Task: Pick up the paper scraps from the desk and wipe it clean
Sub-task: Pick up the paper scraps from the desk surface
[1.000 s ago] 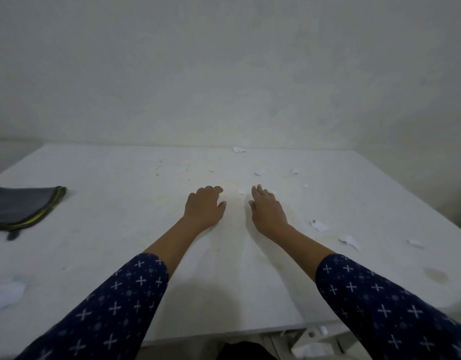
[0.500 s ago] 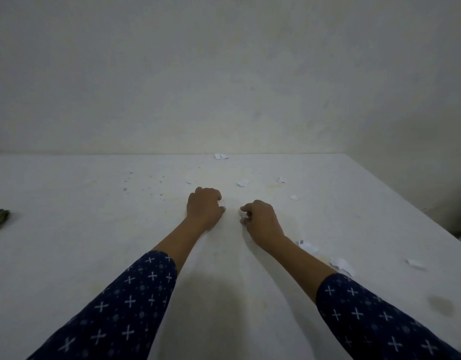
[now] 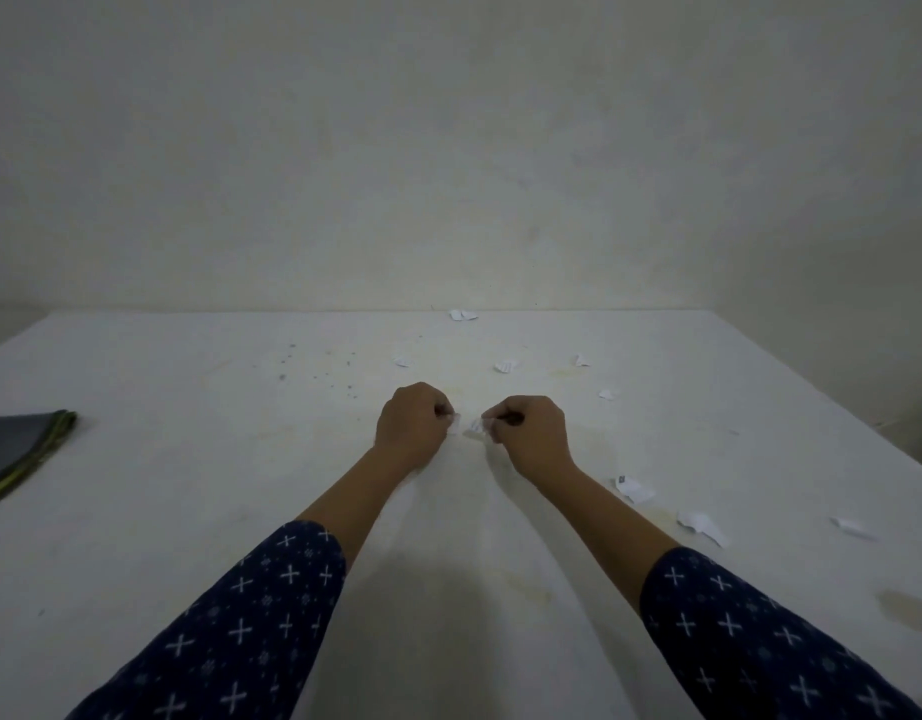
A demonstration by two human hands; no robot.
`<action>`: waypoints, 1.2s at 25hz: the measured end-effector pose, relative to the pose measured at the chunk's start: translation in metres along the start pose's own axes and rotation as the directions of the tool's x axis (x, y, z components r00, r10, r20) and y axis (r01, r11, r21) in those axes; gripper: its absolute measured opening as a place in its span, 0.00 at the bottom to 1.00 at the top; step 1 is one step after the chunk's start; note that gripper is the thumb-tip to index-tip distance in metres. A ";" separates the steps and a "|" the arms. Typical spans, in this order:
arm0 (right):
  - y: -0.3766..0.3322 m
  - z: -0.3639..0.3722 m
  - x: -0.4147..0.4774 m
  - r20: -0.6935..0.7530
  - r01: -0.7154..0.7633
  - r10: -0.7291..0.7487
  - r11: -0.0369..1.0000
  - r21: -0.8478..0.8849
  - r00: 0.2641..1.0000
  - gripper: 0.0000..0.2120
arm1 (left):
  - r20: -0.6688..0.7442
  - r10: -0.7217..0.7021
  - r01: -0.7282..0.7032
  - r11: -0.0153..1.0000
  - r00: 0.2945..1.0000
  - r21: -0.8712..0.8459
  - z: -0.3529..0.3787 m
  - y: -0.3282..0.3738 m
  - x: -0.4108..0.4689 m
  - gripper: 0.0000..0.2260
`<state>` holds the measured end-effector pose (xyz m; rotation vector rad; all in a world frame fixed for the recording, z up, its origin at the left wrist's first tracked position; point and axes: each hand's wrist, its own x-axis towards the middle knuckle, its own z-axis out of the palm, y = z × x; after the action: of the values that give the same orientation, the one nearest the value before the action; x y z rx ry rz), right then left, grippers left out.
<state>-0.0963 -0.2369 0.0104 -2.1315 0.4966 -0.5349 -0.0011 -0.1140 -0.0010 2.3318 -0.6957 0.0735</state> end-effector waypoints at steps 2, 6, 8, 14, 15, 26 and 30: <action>-0.015 0.007 -0.013 0.035 -0.031 0.028 0.996 0.082 0.999 0.06 | -0.015 -0.038 0.038 0.999 0.999 -0.014 -0.021 -0.005 -0.015 0.03; -0.046 0.031 -0.042 0.110 -0.094 0.070 0.970 0.223 0.991 0.08 | -0.059 -0.077 0.075 0.997 0.995 -0.025 -0.070 -0.024 -0.051 0.05; -0.059 0.047 -0.057 0.157 -0.089 0.048 0.959 0.269 0.986 0.09 | -0.072 -0.084 0.082 0.996 0.994 -0.024 -0.095 -0.040 -0.070 0.05; -0.102 0.122 -0.119 0.293 -0.004 -0.086 0.956 0.293 0.952 0.07 | -0.138 -0.147 0.148 0.989 0.980 0.001 -0.177 -0.095 -0.145 0.08; -0.111 0.134 -0.129 0.313 0.007 -0.106 0.953 0.303 0.944 0.07 | -0.150 -0.159 0.160 0.987 0.976 -0.008 -0.190 -0.104 -0.158 0.08; -0.198 0.232 -0.198 0.426 0.136 -0.294 0.922 0.363 0.855 0.03 | -0.323 -0.298 0.335 0.940 0.898 0.065 -0.282 -0.184 -0.255 0.07; -0.202 0.250 -0.209 0.427 0.180 -0.303 0.935 0.304 0.852 0.04 | -0.305 -0.274 0.323 0.938 0.912 0.123 -0.278 -0.197 -0.264 0.06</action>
<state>-0.1030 0.1466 0.0007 -1.9899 -0.1172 -0.1865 -0.0905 0.3074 0.0278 2.4968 -0.1891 0.3340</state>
